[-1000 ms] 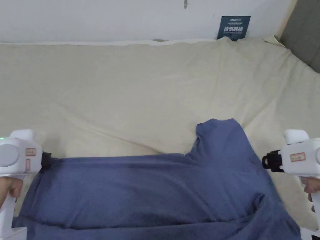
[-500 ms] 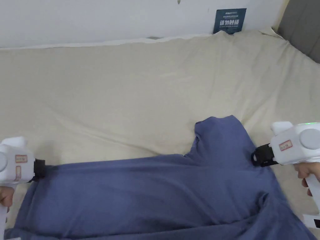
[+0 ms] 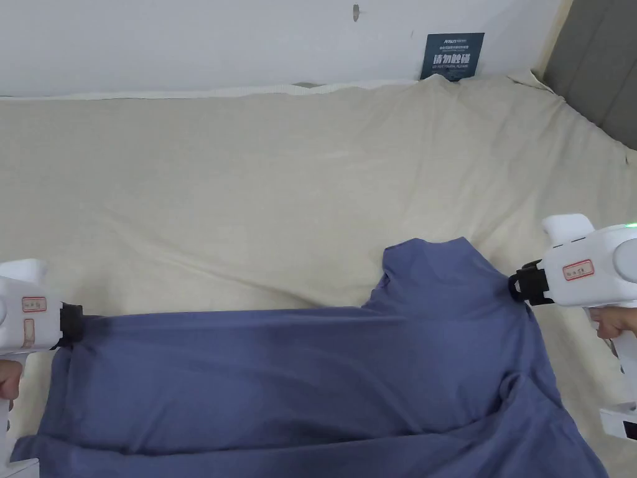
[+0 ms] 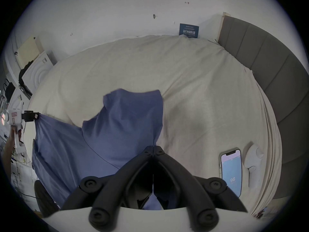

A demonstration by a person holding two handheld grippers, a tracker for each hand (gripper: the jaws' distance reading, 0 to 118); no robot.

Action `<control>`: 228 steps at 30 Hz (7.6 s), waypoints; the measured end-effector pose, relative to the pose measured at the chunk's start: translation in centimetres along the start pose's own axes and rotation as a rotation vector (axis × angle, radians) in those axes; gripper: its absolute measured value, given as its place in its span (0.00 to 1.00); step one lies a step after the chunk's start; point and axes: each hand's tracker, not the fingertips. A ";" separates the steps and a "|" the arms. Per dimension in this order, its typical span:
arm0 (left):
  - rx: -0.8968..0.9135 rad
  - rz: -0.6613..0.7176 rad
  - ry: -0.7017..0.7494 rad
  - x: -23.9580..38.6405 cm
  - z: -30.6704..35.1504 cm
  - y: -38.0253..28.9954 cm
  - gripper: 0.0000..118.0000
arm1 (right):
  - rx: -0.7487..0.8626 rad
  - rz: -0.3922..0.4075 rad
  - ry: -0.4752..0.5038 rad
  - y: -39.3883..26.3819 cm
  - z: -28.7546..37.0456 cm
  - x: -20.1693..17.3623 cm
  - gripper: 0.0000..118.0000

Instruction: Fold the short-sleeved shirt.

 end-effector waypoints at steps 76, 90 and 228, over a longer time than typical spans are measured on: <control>-0.068 0.278 -0.589 -12.6 11.2 -20.8 0.84 | 0.174 -0.255 0.073 -23.3 18.4 -11.6 0.00; -0.209 0.328 -0.987 -10.9 2.1 -19.4 0.97 | 0.130 -0.278 0.107 -23.5 17.3 -10.0 0.00; -0.154 0.388 -0.398 -12.2 17.8 -16.5 0.06 | 0.033 -0.104 0.389 -23.3 16.0 -18.4 0.00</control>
